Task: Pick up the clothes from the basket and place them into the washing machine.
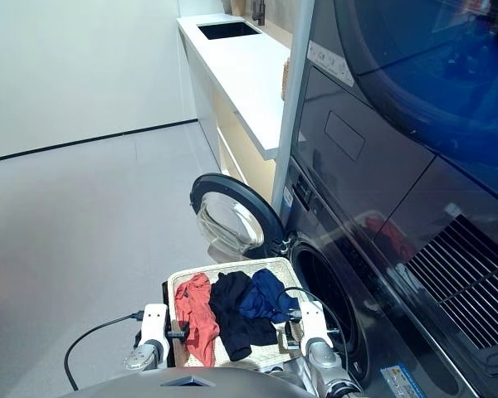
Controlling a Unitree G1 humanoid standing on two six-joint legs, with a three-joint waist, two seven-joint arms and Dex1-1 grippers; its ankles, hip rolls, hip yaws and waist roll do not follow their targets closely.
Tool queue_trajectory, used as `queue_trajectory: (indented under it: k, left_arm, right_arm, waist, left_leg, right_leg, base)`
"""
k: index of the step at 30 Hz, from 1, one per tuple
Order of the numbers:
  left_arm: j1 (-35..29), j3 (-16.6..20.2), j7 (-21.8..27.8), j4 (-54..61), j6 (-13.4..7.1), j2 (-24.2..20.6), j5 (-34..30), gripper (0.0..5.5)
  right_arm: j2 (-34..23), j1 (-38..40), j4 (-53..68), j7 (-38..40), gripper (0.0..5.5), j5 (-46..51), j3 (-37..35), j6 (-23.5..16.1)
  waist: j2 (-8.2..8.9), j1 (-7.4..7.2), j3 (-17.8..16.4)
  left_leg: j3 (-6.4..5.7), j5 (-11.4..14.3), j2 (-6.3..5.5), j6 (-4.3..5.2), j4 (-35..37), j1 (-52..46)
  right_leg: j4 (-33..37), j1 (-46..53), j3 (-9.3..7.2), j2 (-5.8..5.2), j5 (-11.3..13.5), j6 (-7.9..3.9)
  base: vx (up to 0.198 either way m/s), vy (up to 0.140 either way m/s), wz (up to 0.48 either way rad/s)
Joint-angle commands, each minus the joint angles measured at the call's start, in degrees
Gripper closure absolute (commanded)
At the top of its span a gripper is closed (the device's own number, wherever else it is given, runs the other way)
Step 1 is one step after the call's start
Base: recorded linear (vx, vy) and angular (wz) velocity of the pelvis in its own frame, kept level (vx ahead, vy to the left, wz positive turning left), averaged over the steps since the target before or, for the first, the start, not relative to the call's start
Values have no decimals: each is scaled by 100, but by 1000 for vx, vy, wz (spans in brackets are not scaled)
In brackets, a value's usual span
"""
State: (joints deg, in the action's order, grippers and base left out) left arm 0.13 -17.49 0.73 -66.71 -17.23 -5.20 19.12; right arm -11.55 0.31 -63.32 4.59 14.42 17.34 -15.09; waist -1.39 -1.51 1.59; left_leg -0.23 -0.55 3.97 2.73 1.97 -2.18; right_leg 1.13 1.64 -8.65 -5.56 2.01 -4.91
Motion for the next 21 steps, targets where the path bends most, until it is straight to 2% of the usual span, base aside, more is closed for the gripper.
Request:
queue_trajectory:
  k: [1,6,10,16,21]
  left_arm:
    - [-438,253,-43,-145,-259,-60,-32,0]
    - [-434,271,-89,-148,-264,-63,-91,0]
    - [-594,243,-99,-76,-244,-130,-15,0]
    - [-533,169,-144,-212,-210,-108,-377,0]
    - [-624,161,-181,-268,-180,-153,-541,0]
  right_arm:
    - [82,-373,187,32,0,19,64,-184]
    - [77,-380,213,46,0,-11,76,-181]
    - [11,-553,348,85,0,16,123,-185]
    - [7,-457,241,39,0,-142,152,-159]
    - [-34,-488,295,52,0,-189,169,-155]
  waist:
    - [301,-40,-54]
    - [277,-58,-82]
    - [269,-93,-218]
    - [241,-101,-99]
    - [216,-146,-123]
  left_leg:
    - [275,-37,-259,21,-74,135]
    - [299,-53,-250,18,-55,137]
    - [270,-93,-256,4,-240,548]
    - [339,-125,-243,39,1,236]
    - [351,-143,-243,29,16,261]
  right_leg:
    - [193,0,114,-63,347,-312]
    - [206,-18,111,-65,351,-312]
    - [27,-438,158,-84,376,-300]
    - [256,-140,152,-50,420,-310]
    - [248,-199,177,-47,439,-310]
  base:
    - [0,0,0]
    - [0,0,0]
    - [-107,-11,-25]
    - [52,-2,-2]
    - [0,0,0]
